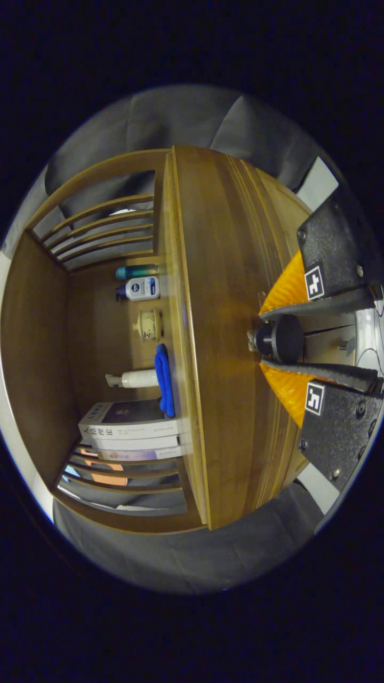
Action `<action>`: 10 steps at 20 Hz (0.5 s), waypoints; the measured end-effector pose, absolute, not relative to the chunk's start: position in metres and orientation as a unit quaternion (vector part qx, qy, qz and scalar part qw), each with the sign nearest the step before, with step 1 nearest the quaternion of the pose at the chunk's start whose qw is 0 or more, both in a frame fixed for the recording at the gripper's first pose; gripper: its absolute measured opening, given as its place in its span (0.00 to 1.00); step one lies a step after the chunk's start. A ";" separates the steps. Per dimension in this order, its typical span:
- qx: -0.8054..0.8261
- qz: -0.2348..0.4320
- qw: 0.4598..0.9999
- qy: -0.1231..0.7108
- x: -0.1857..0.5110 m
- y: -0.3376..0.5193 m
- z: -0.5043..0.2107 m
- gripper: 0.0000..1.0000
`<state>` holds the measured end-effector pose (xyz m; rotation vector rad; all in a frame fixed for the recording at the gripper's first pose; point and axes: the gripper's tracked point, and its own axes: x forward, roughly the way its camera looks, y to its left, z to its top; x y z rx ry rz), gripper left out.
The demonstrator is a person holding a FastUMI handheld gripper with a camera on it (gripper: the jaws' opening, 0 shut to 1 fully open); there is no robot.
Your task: Pull open the drawer, take out the items inside it, and place them on the countertop above the cabinet.
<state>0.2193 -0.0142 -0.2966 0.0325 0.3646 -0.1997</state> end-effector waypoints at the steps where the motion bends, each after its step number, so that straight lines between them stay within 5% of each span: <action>1: 0.022 -0.099 0.977 0.186 0.220 -0.013 -0.297 0.41; 10: 0.013 -0.092 0.975 0.201 0.158 -0.004 -0.293 0.35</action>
